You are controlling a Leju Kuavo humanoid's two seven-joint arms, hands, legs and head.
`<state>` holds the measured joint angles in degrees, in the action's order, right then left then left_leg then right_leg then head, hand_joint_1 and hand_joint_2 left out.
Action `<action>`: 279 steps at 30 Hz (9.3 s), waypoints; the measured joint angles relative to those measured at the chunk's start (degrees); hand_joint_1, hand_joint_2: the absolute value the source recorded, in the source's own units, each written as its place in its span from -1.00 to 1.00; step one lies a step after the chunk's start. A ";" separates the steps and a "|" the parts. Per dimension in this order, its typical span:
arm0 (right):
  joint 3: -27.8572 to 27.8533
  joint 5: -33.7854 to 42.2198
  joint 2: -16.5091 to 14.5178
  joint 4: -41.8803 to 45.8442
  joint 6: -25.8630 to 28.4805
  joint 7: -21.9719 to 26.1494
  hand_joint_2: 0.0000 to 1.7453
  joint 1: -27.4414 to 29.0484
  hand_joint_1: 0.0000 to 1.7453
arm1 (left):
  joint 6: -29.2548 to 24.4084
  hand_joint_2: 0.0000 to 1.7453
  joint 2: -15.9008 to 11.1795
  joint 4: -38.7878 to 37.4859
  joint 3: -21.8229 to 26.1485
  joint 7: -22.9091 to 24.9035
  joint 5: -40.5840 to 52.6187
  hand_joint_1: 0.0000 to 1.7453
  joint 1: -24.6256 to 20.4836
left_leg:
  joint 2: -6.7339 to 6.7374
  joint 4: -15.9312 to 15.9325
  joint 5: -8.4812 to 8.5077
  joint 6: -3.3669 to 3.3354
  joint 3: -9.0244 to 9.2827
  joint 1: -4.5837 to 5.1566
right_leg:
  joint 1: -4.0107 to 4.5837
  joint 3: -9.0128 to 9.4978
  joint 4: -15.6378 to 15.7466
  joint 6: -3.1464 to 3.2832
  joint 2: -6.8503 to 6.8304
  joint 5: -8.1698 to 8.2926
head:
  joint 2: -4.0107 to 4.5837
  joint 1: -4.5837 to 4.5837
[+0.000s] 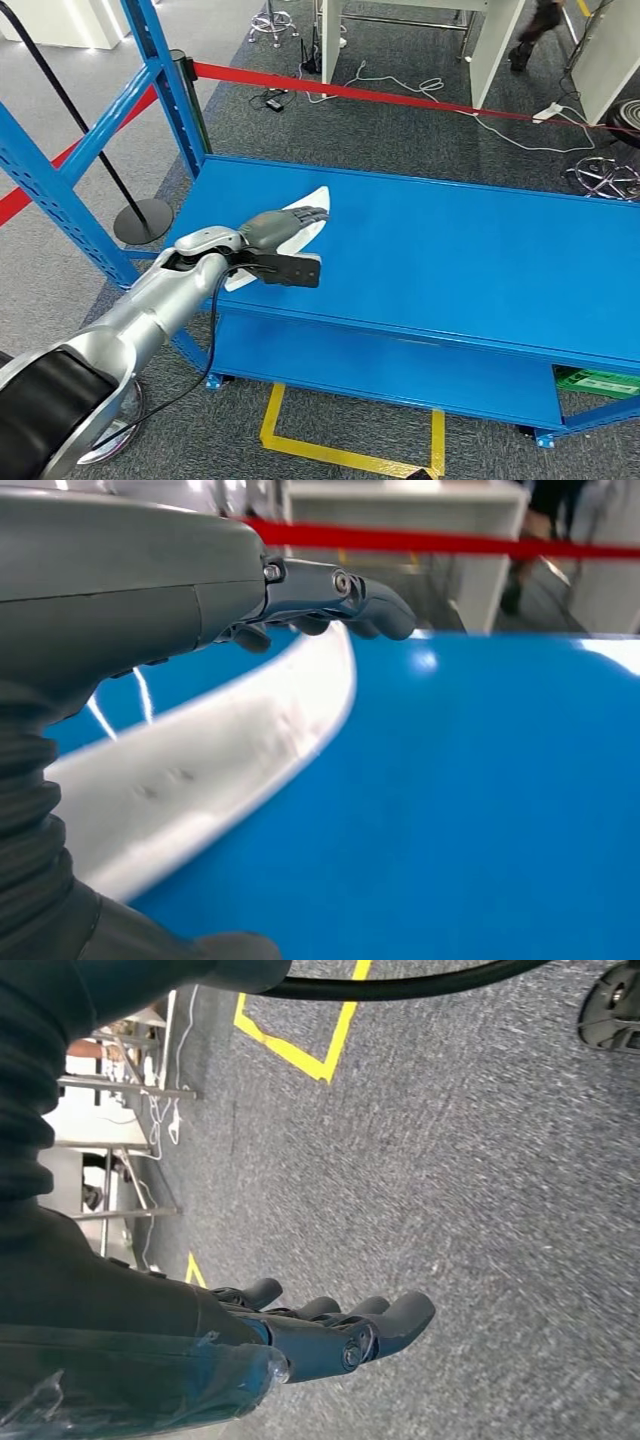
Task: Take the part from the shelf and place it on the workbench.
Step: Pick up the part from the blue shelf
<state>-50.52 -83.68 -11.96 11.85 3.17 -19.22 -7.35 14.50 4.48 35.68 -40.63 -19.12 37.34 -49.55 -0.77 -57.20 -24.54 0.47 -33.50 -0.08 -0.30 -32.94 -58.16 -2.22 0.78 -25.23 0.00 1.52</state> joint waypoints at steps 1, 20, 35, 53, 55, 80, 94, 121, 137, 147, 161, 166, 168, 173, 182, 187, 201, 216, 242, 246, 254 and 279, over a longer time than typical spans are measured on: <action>0.10 -0.08 0.00 0.00 0.03 -0.06 1.00 -0.11 -1.00 | 0.51 1.00 0.54 -0.84 -0.49 -0.13 -0.43 -1.00 -0.35 | 0.00 0.00 0.00 0.00 0.00 0.00 | 0.00 0.00 0.00 0.00 0.00 0.00 | 0.00 -0.01; 0.48 0.83 0.01 -0.04 1.36 -0.26 1.00 -0.37 -1.00 | 2.43 1.00 6.07 -8.94 -6.13 2.09 -1.65 -1.00 -2.84 | 0.00 0.00 0.00 0.00 0.00 0.00 | 0.00 0.00 0.00 0.00 -0.01 0.00 | 0.00 -0.01; -2.14 2.46 0.74 -0.04 2.10 0.14 1.00 0.66 -1.00 | -4.69 1.00 9.09 -12.39 -15.72 17.07 8.59 -1.00 -6.56 | -0.01 0.00 0.00 0.00 -0.01 0.00 | 0.00 0.00 0.00 0.00 -0.02 0.00 | 0.00 -0.01; -3.33 2.64 0.77 -0.07 2.07 0.05 1.00 1.30 -1.00 | -8.52 1.00 10.04 -12.52 -18.30 16.43 9.81 -1.00 -6.99 | -0.01 0.00 0.00 0.00 -0.01 0.01 | -0.01 0.01 0.00 0.00 -0.02 0.00 | 0.00 -0.01; -3.46 2.75 0.77 -0.07 1.97 0.04 1.00 1.32 -1.00 | -7.60 1.00 10.04 -12.58 -18.40 17.16 9.96 -1.00 -7.12 | -0.01 0.00 0.00 0.00 -0.01 0.01 | -0.01 0.01 0.00 0.00 -0.02 0.00 | 0.00 -0.01; -6.19 4.36 0.77 -0.07 2.34 -0.29 1.00 1.36 -1.00 | -12.98 1.00 10.71 -13.32 -20.00 33.29 16.61 -1.00 -5.31 | -0.01 0.00 0.00 0.00 -0.01 0.01 | -0.01 0.00 0.00 -0.01 -0.02 0.00 | 0.00 -0.01; -7.33 5.04 0.77 -0.07 2.60 -0.36 1.00 1.36 -1.00 | -11.33 1.00 11.05 -13.37 -19.26 31.91 15.73 -1.00 -3.30 | -0.01 0.00 0.00 0.00 -0.02 0.01 | -0.01 0.00 0.00 -0.01 -0.02 0.00 | 0.00 -0.01; -8.92 5.14 0.77 -0.07 2.91 -0.72 1.00 1.39 -1.00 | -14.55 1.00 9.16 -13.47 -13.16 34.11 16.76 -1.00 -0.61 | -0.01 0.00 0.00 0.00 -0.01 0.01 | -0.01 0.03 0.00 -0.01 -0.03 0.00 | 0.00 -0.01; -9.03 4.91 0.80 -0.07 2.91 -0.88 1.00 1.41 -1.00 | -15.59 1.00 6.86 -13.47 -9.48 35.22 18.10 -1.00 -0.73 | -0.01 0.00 0.00 0.00 -0.01 0.01 | 0.00 0.02 0.00 0.00 -0.02 0.00 | 0.00 -0.01; -9.62 4.93 0.96 -0.07 3.01 -0.98 1.00 1.42 -1.00 | -15.53 1.00 3.92 -13.47 -7.59 35.56 18.31 -0.73 -1.90 | -0.01 0.00 0.01 0.00 -0.02 0.00 | 0.00 0.01 0.00 0.00 -0.03 0.00 | 0.00 -0.01; -10.05 4.77 1.05 -0.07 3.08 -0.82 1.00 1.41 -1.00 | -14.17 1.00 1.64 -13.47 -4.91 34.15 19.23 1.00 -0.51 | -0.01 0.00 0.01 0.00 -0.03 0.00 | 0.00 0.01 0.00 0.00 -0.03 0.00 | 0.00 -0.01; -10.09 4.56 1.05 -0.07 3.04 -0.81 1.00 1.39 -1.00 | -13.88 1.00 1.59 -13.47 -3.69 32.40 19.25 1.00 -0.37 | -0.01 0.00 0.01 0.00 -0.01 0.01 | -0.01 0.02 0.00 0.00 -0.02 0.00 | 0.00 -0.02; -10.09 4.50 1.07 -0.07 3.03 -0.80 1.00 1.40 -1.00 | -13.84 1.00 1.59 -13.47 -3.40 32.07 19.25 1.00 -0.35 | -0.01 0.00 0.01 0.00 -0.01 0.01 | -0.01 0.02 0.00 0.00 -0.02 0.00 | 0.00 -0.02; -10.09 4.46 1.07 -0.07 3.01 -0.80 1.00 1.40 -1.00 | -13.74 1.00 1.61 -13.47 -2.72 31.27 19.25 1.00 -0.34 | -0.01 0.00 0.01 0.00 0.01 0.01 | 0.00 0.03 0.00 0.00 -0.02 0.00 | 0.00 -0.01; -10.11 4.21 1.15 -0.07 2.88 -0.57 1.00 1.40 -1.00 | -13.70 1.00 1.58 -13.47 -1.79 29.65 19.21 1.00 -0.18 | -0.01 0.00 0.02 0.00 0.01 0.01 | 0.00 0.04 -0.01 0.00 -0.02 0.00 | 0.00 -0.01; -10.11 4.15 1.21 -0.06 2.89 -0.31 1.00 1.40 -1.00 | -13.72 1.00 1.58 -13.47 -1.18 29.30 19.26 1.00 -0.17 | -0.01 0.00 0.02 0.00 0.01 0.01 | -0.01 0.05 0.00 0.00 -0.02 0.00 | 0.00 -0.01; -10.11 3.93 1.22 -0.07 2.91 -0.29 1.00 1.40 -1.00 | -15.16 1.00 1.55 -13.47 -0.76 28.14 20.33 1.00 0.22 | -0.01 0.00 0.02 0.00 0.01 0.01 | -0.01 0.05 0.00 0.00 -0.03 0.00 | 0.00 -0.01; -10.35 3.90 1.24 -0.07 2.99 0.05 1.00 1.40 -1.00 | -23.78 1.00 2.04 -10.79 3.12 21.92 16.98 1.00 2.84 | -0.01 0.00 0.02 0.00 0.00 0.01 | -0.01 0.03 0.00 -0.01 -0.03 0.00 | 0.00 -0.01; -10.35 2.46 1.22 -0.07 4.82 0.03 1.00 1.49 -1.00 | -29.97 1.00 10.28 39.57 19.76 -6.56 -47.83 1.00 31.85 | -0.01 0.00 -0.05 -0.06 -0.09 0.05 | -0.05 -0.05 0.03 -0.04 -0.03 -0.03 | 0.00 -0.01; -10.35 2.43 1.22 -0.07 4.82 0.03 1.00 1.49 -1.00 | -30.26 1.00 10.59 42.53 19.82 -6.54 -48.19 1.00 33.13 | 0.00 0.00 -0.04 -0.06 -0.09 0.05 | -0.04 -0.06 0.04 -0.04 -0.03 -0.03 | 0.00 -0.01; -10.33 1.64 1.22 -0.07 4.77 -0.04 1.00 1.50 -1.00 | -32.46 1.00 11.55 47.19 19.92 -14.31 -48.31 1.00 35.86 | 0.00 0.00 -0.04 -0.06 -0.09 0.05 | -0.04 -0.06 0.03 -0.04 0.00 -0.03 | 0.00 -0.01; -10.24 4.49 1.31 -0.04 1.41 20.59 1.00 1.67 -1.00 | -2.32 1.00 9.15 63.66 14.47 -19.83 -40.46 1.00 48.32 | -0.02 0.01 -0.08 -0.11 -0.14 0.05 | -0.05 -0.08 0.05 -0.08 -0.06 -0.07 | 0.00 -0.02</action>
<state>-60.76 -79.19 -10.65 11.80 4.58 1.37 -5.68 12.18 13.63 99.34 -26.16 -38.95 -3.13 -1.23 -0.79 -57.19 -24.62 0.36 -33.64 -0.03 -0.35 -33.01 -58.12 -2.29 0.73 -25.30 0.00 1.50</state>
